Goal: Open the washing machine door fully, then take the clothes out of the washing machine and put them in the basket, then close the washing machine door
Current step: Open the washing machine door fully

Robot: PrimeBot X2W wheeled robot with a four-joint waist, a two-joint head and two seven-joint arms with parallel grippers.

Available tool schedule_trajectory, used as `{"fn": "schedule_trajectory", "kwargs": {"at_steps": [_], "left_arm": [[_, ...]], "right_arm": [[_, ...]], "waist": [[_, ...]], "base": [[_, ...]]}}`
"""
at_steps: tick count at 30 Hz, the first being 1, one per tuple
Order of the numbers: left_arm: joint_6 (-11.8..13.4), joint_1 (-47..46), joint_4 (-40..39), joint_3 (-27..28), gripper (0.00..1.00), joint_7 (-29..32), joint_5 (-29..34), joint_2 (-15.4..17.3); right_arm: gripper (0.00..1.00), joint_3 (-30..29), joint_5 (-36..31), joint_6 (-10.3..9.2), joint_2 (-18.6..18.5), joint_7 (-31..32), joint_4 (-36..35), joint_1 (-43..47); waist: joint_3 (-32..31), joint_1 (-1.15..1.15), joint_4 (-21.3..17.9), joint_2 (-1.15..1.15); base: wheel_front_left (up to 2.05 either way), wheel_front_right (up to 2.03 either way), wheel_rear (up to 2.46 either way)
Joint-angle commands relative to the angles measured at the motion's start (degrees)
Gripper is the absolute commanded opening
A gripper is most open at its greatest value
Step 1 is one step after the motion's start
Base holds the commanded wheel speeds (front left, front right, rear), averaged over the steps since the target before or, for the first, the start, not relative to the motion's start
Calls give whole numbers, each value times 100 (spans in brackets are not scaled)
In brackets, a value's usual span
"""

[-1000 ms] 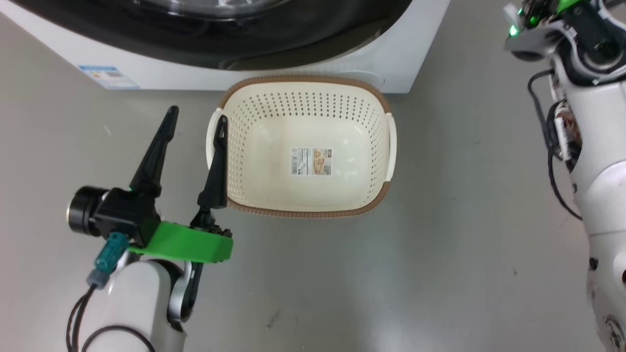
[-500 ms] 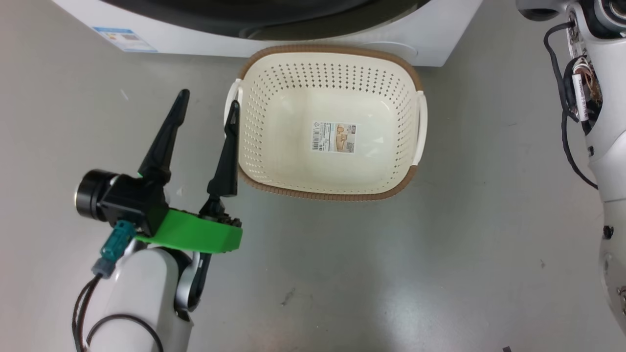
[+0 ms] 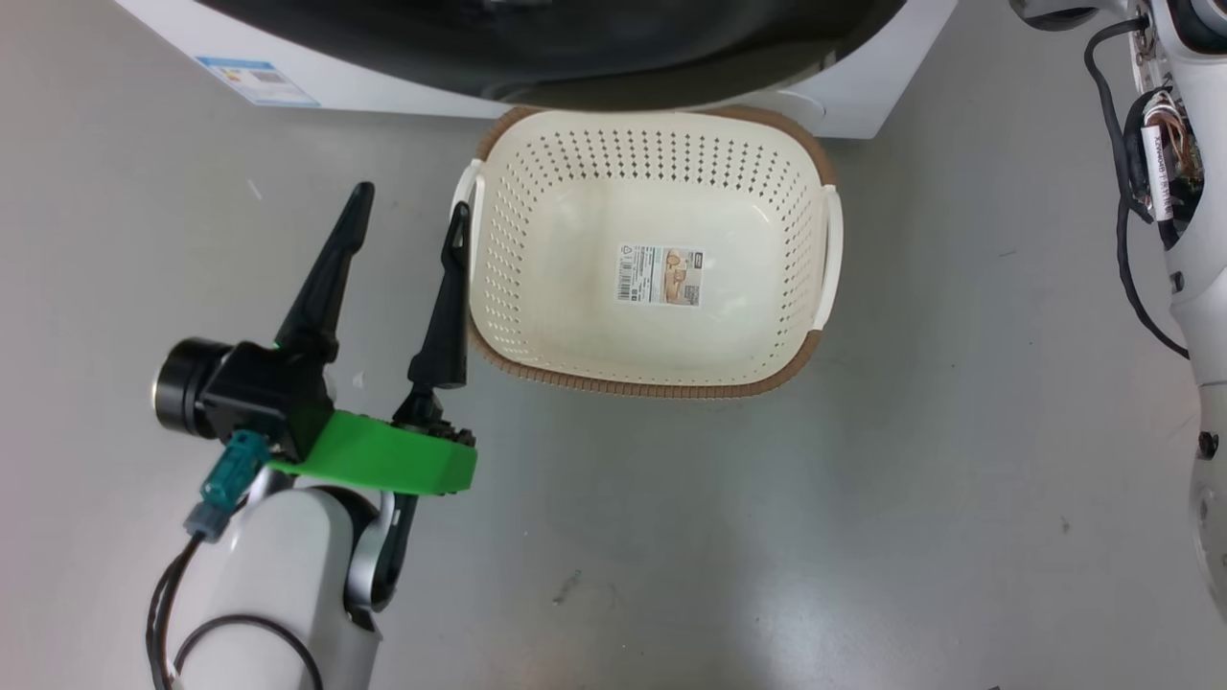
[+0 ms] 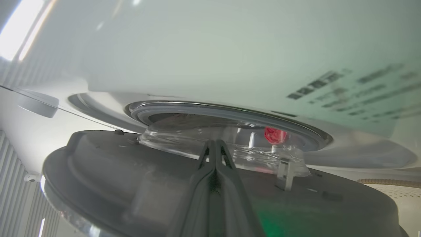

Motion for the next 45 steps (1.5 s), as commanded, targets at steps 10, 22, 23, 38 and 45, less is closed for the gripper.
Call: {"fn": "schedule_trajectory", "kwargs": {"at_steps": [10,22,23,38,45], "left_arm": [[51,88,60,252,100,-51,6,142],[50,344,238,356,100,-51,81,145],[49,369,252,364,100,-51,76,145],[57,563,390,465,100,-51,51,191],[74,528,314,486,100,-51,55,214]], "right_arm": [[0,173,108,23,293,273,-287,512],[0,436,136,23,399,439,-361,1037],[0,456,142,23,404,447,-369,1083],[0,881,181,23,455,482,-276,1378],[0,988,-308,23,458,-508,-425,1366]], "waist": [[-331,0,-139,0],[-831,0,-249,0],[-868,0,-256,0],[-1057,0,-363,0],[-999,0,-480,0]], "base": [[0,0,0],[0,0,0],[0,0,0],[0,0,0],[0,0,0]]}}
